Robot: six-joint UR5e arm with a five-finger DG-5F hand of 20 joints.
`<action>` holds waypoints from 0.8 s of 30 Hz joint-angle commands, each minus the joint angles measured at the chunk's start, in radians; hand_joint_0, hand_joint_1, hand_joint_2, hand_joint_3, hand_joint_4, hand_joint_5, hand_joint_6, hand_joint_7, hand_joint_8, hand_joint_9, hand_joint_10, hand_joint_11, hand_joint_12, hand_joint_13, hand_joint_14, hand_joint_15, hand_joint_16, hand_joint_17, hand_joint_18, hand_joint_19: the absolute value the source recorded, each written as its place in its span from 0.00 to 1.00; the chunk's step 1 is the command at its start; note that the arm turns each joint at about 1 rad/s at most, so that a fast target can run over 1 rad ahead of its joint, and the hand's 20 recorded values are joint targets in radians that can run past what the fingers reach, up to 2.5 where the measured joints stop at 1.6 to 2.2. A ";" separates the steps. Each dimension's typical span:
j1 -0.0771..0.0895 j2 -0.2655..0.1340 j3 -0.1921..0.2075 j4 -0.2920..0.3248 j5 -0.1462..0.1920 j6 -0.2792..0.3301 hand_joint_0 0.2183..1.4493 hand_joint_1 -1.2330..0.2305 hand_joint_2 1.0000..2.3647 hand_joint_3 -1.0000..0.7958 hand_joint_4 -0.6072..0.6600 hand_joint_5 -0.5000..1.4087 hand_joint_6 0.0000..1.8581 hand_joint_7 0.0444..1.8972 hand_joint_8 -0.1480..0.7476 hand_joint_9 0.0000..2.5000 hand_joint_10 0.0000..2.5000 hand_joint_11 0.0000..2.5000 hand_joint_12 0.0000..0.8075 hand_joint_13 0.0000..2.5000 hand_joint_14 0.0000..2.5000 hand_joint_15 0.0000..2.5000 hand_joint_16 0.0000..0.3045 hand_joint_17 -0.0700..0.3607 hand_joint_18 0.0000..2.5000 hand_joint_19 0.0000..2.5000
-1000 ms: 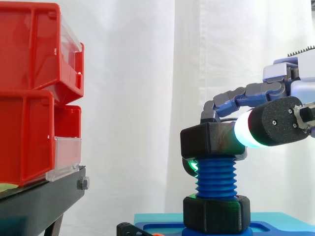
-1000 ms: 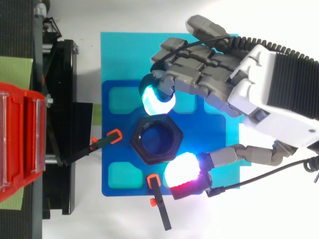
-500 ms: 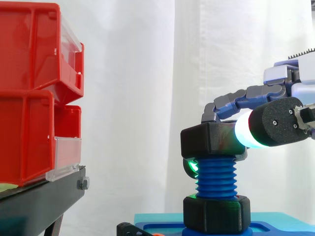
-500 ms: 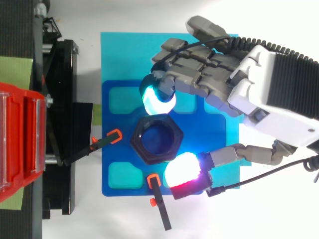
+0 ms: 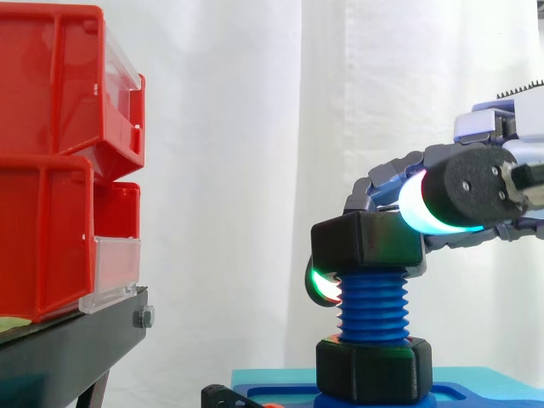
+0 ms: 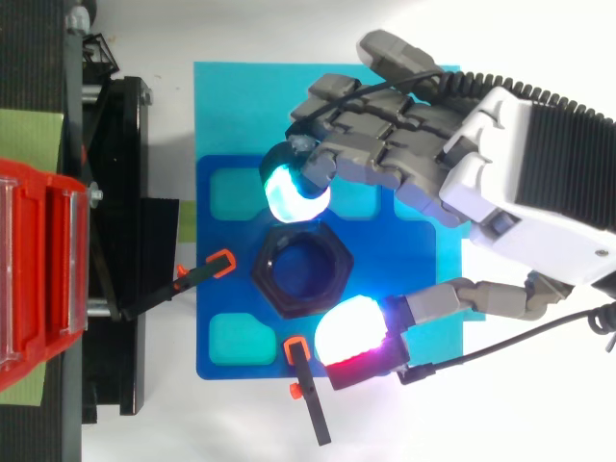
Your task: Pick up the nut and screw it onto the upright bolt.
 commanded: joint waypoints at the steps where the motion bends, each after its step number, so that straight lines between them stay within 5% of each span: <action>1: 0.000 0.000 0.000 -0.003 0.001 0.001 0.16 0.61 0.00 0.28 0.68 0.14 0.27 0.38 0.52 0.16 0.00 0.00 0.46 0.10 0.00 0.00 0.16 0.42 0.04 0.00; 7: 0.000 0.000 0.000 -0.006 -0.001 0.002 0.15 0.69 0.00 0.28 0.62 0.13 0.27 0.29 0.46 0.08 0.00 0.00 0.47 0.03 0.00 0.00 0.18 0.45 0.00 0.00; 19: -0.005 0.000 0.001 0.008 -0.016 0.002 0.18 0.88 0.00 0.28 0.54 0.12 0.27 0.29 0.40 0.00 0.00 0.00 0.45 0.00 0.00 0.00 0.18 0.44 0.00 0.00; 24: 0.000 0.000 0.041 0.017 -0.019 -0.006 0.19 0.89 0.00 0.28 0.53 0.14 0.27 0.33 0.40 0.00 0.00 0.00 0.44 0.00 0.00 0.00 0.17 0.44 0.00 0.00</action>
